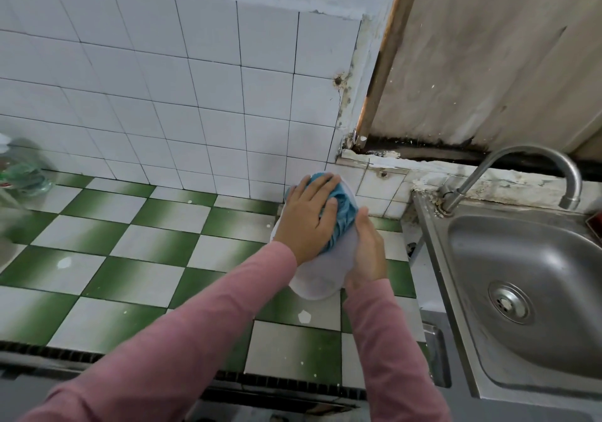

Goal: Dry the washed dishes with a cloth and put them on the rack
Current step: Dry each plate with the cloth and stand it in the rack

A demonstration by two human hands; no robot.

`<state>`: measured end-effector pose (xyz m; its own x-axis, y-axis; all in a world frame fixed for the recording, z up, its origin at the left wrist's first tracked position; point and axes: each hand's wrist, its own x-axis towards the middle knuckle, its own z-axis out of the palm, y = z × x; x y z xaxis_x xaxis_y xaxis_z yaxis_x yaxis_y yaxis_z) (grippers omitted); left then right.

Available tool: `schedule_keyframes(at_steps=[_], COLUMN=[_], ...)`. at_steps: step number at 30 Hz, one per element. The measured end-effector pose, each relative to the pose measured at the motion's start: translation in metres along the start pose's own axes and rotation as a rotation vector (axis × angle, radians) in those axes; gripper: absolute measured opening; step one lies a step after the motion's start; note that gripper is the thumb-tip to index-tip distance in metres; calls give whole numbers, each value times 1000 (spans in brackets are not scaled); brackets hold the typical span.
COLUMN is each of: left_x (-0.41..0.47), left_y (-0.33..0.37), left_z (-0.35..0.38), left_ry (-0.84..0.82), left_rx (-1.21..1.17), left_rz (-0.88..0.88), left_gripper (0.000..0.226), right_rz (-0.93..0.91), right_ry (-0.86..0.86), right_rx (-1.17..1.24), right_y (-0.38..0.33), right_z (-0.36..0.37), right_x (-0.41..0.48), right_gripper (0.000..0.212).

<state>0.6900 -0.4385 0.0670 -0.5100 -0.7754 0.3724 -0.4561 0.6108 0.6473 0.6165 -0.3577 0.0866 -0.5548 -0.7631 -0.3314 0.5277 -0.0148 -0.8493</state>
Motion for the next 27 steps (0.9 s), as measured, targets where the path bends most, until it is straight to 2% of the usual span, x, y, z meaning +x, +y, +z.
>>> schedule_keyframes(at_steps=[2, 6, 8, 12, 15, 19, 21, 23, 24, 27], left_x=[0, -8, -4, 8, 15, 15, -1, -22, -32, -48], left_y=[1, 3, 1, 2, -4, -31, -28, -18, -13, -7], left_z=[-2, -6, -10, -14, -19, -14, -6, 6, 12, 26], left_ry=[6, 59, 79, 131, 96, 78, 41, 6, 13, 19], left_rx=[-61, 22, -26, -133, -217, -421, -533, -551, -557, -415], left_rz=[-81, 90, 89, -66, -221, -463, -535, -503, -459, -223], left_gripper=[58, 58, 53, 42, 29, 32, 34, 44, 48, 51], right_rz=[-22, -4, 7, -32, -34, -106, -124, -126, -113, -57], right_ry=[0, -40, -67, -100, -96, -43, -7, -5, -6, -66], right_rx=[-43, 41, 59, 32, 61, 75, 158, 252, 299, 415], right_y=[1, 0, 0, -2, -5, -15, -18, -19, -21, -22], right_z=[0, 1, 0, -1, -11, -20, -21, -22, -23, -24], right_x=[1, -2, 0, 2, 1, 2, 5, 6, 6, 7], right_gripper=[44, 50, 49, 45, 41, 36, 42, 52, 49, 47])
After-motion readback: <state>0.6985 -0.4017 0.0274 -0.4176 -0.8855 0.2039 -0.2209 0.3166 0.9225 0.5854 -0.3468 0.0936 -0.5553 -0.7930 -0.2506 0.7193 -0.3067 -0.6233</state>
